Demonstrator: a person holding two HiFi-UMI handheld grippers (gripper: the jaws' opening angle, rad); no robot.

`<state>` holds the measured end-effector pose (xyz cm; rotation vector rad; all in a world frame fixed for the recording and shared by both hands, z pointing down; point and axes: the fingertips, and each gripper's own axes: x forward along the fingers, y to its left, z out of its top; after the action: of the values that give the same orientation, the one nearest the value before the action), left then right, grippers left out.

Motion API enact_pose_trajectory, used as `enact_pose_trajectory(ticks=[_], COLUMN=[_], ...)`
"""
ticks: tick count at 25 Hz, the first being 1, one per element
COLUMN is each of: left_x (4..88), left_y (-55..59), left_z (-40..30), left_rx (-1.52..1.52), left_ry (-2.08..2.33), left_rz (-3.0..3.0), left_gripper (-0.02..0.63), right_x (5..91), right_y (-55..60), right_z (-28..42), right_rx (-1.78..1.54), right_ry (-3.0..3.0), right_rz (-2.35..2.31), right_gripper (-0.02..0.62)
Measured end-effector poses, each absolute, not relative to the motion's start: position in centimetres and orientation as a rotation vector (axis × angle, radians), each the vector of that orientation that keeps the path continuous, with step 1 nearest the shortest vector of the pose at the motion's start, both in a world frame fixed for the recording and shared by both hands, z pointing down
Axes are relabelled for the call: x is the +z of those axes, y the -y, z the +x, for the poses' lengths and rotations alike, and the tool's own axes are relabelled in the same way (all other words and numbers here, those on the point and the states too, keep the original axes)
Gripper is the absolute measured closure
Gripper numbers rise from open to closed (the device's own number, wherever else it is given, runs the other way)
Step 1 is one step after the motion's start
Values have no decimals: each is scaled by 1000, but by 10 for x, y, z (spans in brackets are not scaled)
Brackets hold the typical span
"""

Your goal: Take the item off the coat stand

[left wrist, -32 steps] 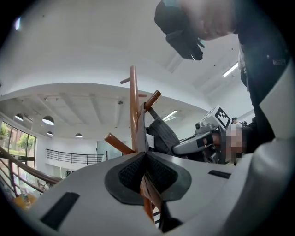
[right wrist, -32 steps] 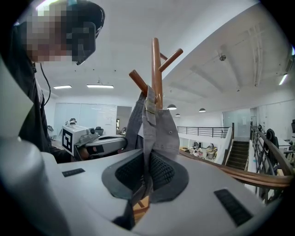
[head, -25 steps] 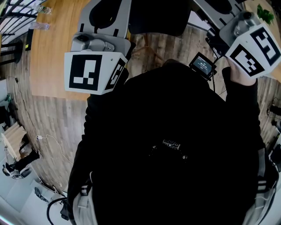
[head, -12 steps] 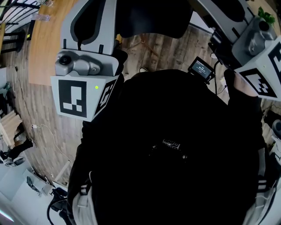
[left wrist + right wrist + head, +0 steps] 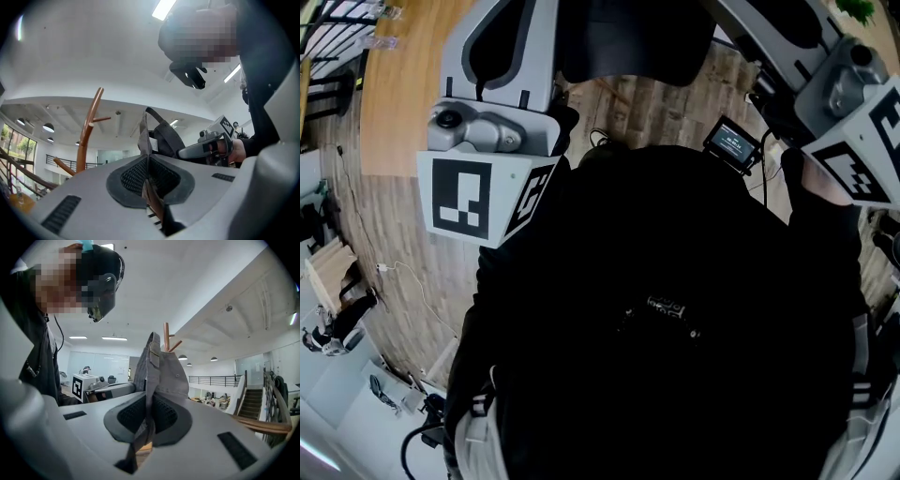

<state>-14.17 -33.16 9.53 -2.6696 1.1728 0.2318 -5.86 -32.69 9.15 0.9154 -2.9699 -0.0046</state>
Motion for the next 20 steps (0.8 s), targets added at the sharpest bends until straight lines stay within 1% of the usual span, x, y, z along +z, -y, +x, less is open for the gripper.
enact_pose_trajectory(ticks=[4,8,11,14,20], left_x=[122,160,186,202,193], left_y=[329,299,290,290,296], left_z=[-103,-46,-13,2,10], left_rx=[207,181,114,80,77], left_ry=[-1121,-1100,-1075,-1035,-997], left_rz=[-2796,-2914,-2964,-2991,-2996], left_gripper=[588,588,588,588,588], right_x=[121,161,189,206,199], right_y=[313,269,251,243,249], right_z=[-24,34,63,71,72], right_rx=[60,76,70,92,86], right_ry=[2889,2845,2798,2767,2747], right_rz=[980,1049,1114,1143,1153], right_gripper=[565,566,566,566,568])
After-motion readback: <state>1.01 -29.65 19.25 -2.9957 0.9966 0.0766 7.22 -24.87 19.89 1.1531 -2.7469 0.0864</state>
